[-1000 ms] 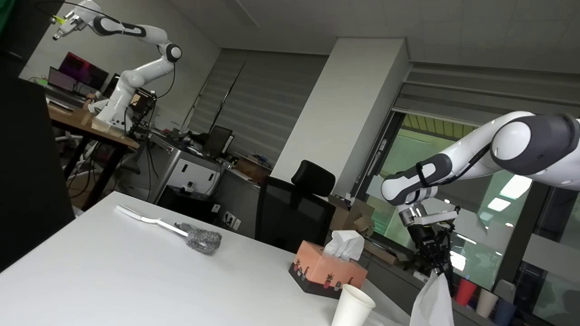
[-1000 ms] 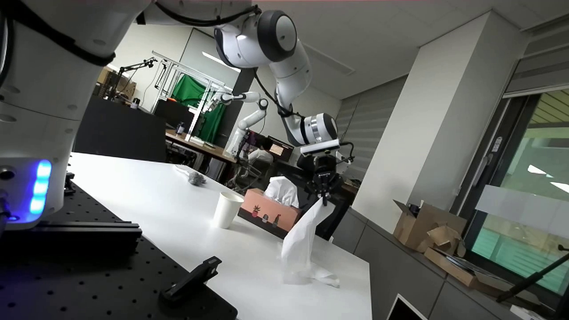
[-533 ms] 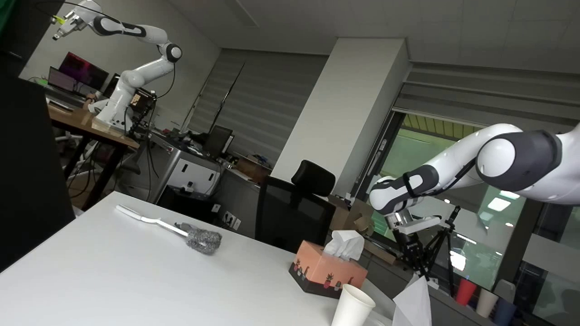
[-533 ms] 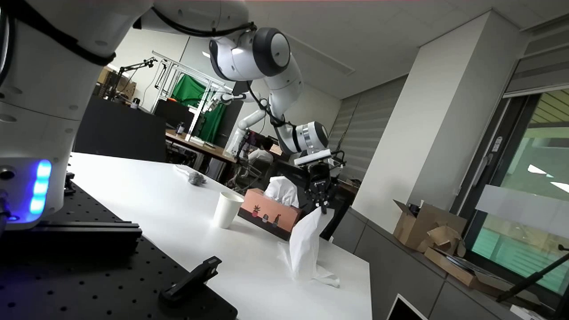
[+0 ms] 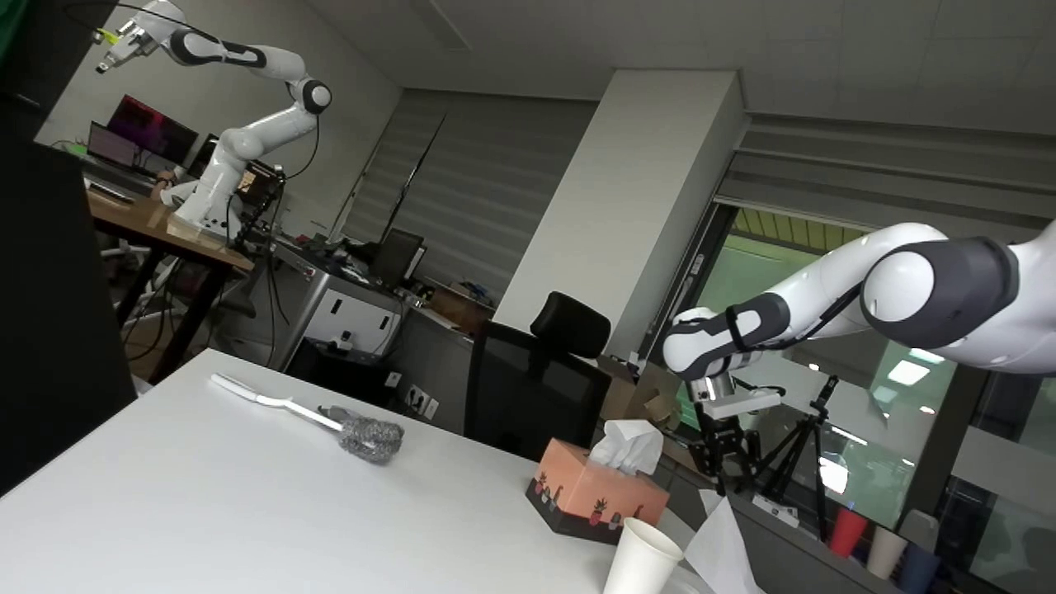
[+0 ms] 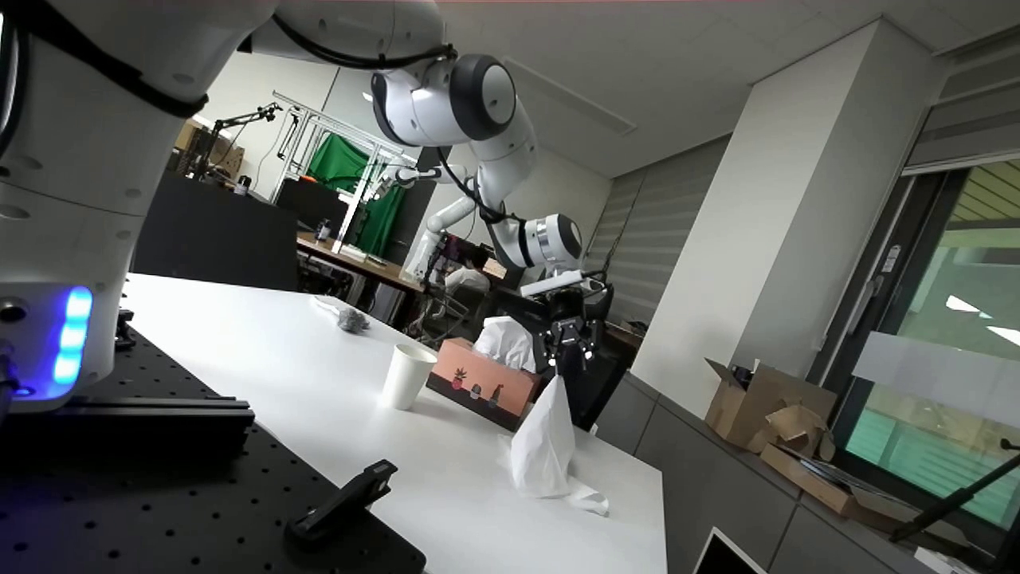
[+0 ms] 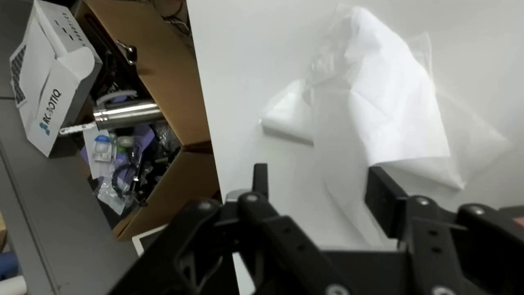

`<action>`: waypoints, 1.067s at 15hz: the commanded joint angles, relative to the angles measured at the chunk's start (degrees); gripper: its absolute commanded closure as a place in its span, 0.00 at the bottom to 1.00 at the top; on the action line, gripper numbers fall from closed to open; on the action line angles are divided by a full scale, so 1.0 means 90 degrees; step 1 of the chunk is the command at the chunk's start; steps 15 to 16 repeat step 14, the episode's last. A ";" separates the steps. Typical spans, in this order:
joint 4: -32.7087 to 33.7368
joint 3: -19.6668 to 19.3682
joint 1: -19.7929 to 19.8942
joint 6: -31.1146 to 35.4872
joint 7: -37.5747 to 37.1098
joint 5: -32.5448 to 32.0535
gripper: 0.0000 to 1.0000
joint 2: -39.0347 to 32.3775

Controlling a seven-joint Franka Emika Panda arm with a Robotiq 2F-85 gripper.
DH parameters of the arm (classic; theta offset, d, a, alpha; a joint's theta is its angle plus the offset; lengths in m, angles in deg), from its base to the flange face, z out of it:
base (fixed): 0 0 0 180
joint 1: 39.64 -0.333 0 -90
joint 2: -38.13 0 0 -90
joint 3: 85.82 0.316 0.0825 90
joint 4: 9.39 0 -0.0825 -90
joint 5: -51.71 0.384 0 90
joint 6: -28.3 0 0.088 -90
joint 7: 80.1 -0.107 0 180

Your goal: Remove a tissue from the box

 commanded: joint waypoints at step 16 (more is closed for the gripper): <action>0.0000 0.0156 -0.0051 0.1626 -0.1225 0.0720 0.00 0.0400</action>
